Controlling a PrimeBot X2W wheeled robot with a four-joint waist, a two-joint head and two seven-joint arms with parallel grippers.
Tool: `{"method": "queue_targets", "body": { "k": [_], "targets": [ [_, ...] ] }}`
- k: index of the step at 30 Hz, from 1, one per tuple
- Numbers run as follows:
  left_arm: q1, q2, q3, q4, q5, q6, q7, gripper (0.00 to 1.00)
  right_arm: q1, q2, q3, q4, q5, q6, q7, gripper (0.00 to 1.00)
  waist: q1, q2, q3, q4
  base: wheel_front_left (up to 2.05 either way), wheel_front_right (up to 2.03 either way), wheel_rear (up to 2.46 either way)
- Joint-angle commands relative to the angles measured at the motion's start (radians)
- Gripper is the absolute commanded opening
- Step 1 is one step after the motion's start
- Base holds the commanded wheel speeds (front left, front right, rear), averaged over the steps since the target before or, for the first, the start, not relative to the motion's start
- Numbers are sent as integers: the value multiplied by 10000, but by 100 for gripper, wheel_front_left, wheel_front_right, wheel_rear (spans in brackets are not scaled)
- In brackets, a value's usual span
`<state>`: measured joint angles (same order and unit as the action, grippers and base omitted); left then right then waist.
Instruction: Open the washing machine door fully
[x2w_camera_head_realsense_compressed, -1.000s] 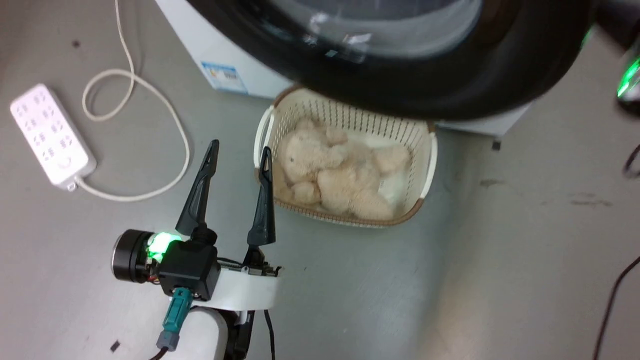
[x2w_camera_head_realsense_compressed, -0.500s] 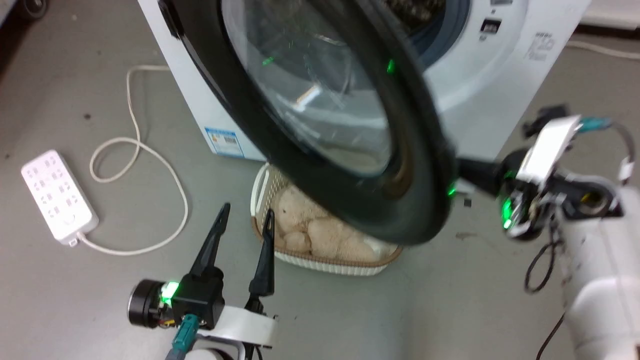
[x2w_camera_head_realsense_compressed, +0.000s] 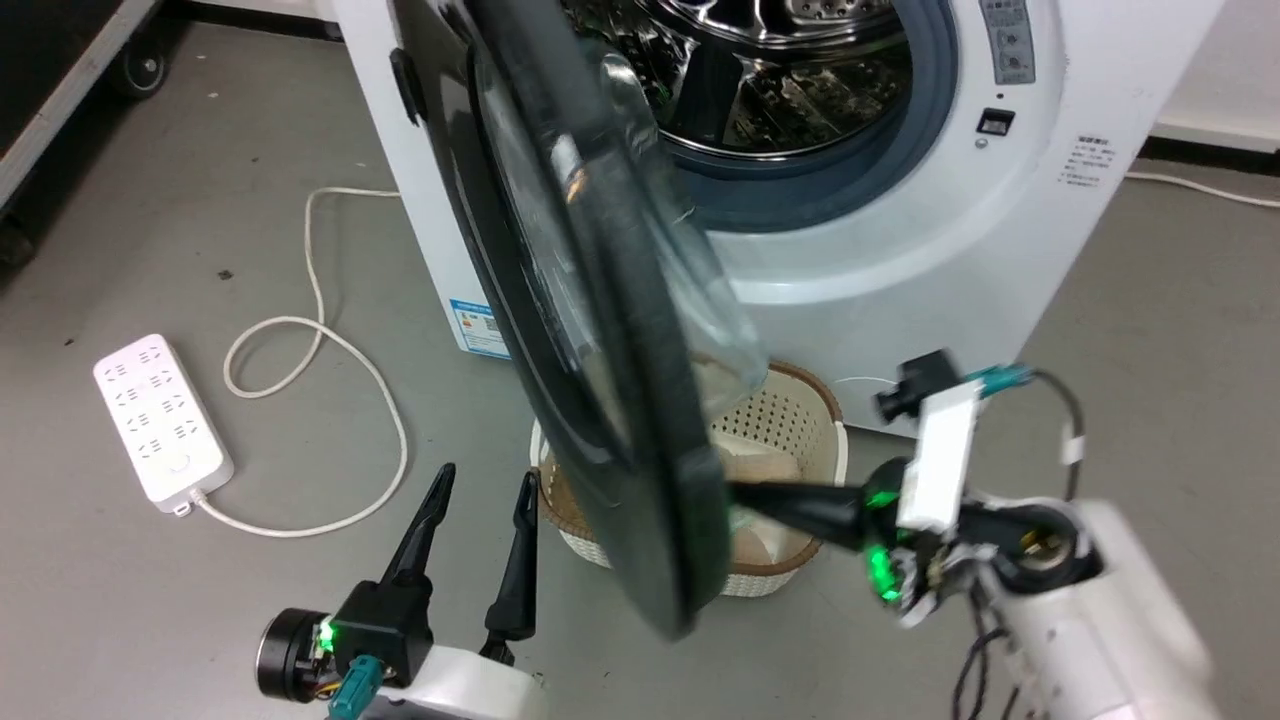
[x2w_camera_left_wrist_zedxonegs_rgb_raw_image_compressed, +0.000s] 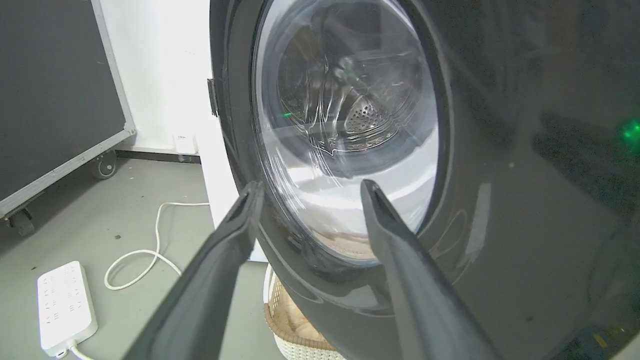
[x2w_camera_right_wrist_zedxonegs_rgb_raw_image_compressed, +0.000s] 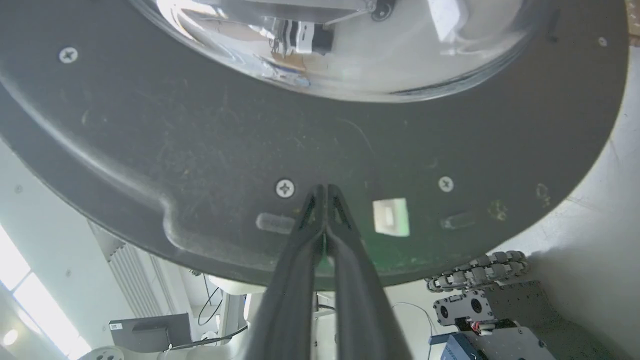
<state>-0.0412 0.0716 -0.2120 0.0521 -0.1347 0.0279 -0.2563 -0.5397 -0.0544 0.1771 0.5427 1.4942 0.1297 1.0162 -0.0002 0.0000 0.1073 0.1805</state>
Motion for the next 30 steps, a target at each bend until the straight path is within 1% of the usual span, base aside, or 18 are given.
{"method": "queue_targets", "body": {
  "k": [1,5,9,10,12,14,15,18,22,25,28,30],
  "targets": [
    [99,21,26,13,-36,-47,-55,100,171,39,85,-70,103,10,-77,0,2,0,-23,25,0,0,0],
    [165,40,80,47,-83,-91,-55,100,416,40,765,-251,411,10,-636,0,2,0,-104,108,0,0,0],
    [216,76,168,48,-130,-117,-55,100,533,40,811,-234,449,10,-1070,0,2,0,-184,103,0,0,0],
    [235,83,194,58,-138,-111,-55,100,562,29,758,-260,361,10,-1243,9,2,0,-218,76,0,0,0],
    [277,84,238,82,-176,-108,-55,100,635,-87,569,-428,101,10,-1742,100,2,0,-296,3,0,0,0],
    [317,74,298,112,-268,-121,-55,100,719,-313,315,-784,-338,10,-2484,100,2,0,-395,-103,0,0,0],
    [332,73,334,132,-304,-124,-55,100,762,-539,276,-1063,-808,10,-2970,100,2,0,-444,-176,0,0,0],
    [344,55,480,170,-470,-130,-55,100,1049,-1301,435,-2307,-2582,10,-4668,100,2,0,-560,-390,0,0,0],
    [324,61,633,273,-580,-145,-55,100,1686,-2421,890,-3903,-5006,10,-7277,100,2,0,-761,-649,0,0,0],
    [382,93,768,294,-652,-146,-55,100,2238,-3150,909,-4292,-7047,10,-9365,100,2,0,-940,-853,0,0,0],
    [499,128,918,304,-749,-151,-55,100,2875,-3195,489,-4275,-8793,10,-10812,100,2,0,-1092,-1049,0,0,0],
    [589,166,1028,310,-814,-156,-55,100,3340,-2933,54,-4295,-9874,10,-11379,100,2,0,-1167,-1173,0,0,0]
  ]
}}
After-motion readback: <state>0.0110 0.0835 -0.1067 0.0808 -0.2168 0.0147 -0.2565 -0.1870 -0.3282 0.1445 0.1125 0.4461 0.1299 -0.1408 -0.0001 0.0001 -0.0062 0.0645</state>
